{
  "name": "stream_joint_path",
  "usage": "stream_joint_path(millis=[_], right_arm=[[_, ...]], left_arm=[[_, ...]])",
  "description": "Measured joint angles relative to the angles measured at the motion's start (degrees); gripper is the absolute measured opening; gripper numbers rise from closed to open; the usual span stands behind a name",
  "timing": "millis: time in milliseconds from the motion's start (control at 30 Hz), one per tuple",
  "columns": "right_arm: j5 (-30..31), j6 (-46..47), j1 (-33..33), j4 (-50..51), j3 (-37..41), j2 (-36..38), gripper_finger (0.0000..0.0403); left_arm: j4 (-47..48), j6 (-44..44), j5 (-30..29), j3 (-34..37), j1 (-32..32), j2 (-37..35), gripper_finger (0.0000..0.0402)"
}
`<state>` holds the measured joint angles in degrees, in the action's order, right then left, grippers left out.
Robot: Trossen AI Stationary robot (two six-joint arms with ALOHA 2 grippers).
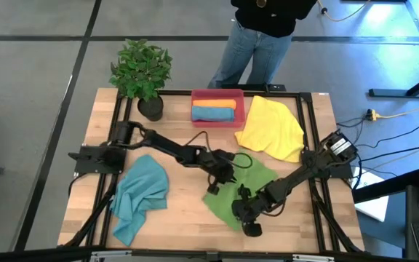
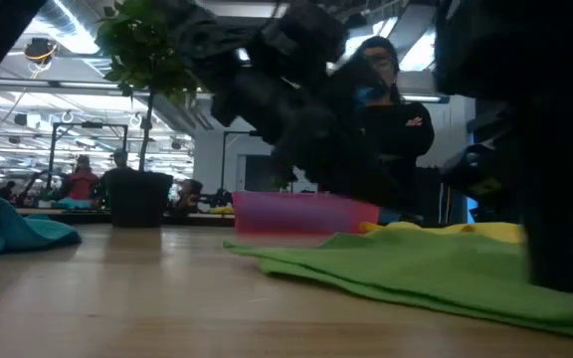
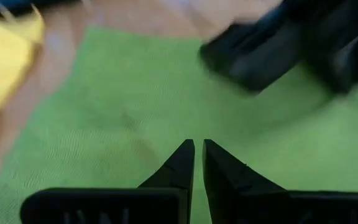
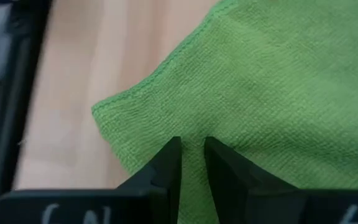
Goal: Roll microfiber towels into tight, uniform cylinder then place into a basket
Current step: Fold the green towel
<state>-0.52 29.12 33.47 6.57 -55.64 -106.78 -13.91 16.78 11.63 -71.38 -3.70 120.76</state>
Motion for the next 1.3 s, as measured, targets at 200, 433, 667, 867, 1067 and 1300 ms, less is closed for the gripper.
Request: stream_joint_path(millis=[200,433,667,867,1067,1300], right_arm=[[-7.5,-0.9,2.7,1.5,0.0,0.0,0.0054],[-14.7,-1.0,4.4,4.3,0.0,0.0,0.0006],[-19.0,3.4,4.4,4.7,0.2,0.6,0.0035],[-15.3,2.8,4.4,4.7,0.2,4.1,0.0072],[-7.4,1.9,6.0,6.9,0.1,8.0,0.0091],[13.3,19.4,5.8,31.1,0.1,11.6,0.0092]], left_arm=[[12.8,-1.6,-1.8,-5.9,0.1,2.7,0.0025],[17.6,-3.1,-3.8,-6.1,-0.5,2.3,0.0025],[20.3,-5.0,-3.9,-5.9,-2.5,1.0,0.001],[22.4,-4.5,-6.4,-6.3,-4.9,-3.6,0.0001],[22.6,-4.1,-8.3,-6.2,-8.0,-4.9,0.0016],[17.5,-2.1,-14.1,-6.1,-6.8,-1.0,0.0019]])
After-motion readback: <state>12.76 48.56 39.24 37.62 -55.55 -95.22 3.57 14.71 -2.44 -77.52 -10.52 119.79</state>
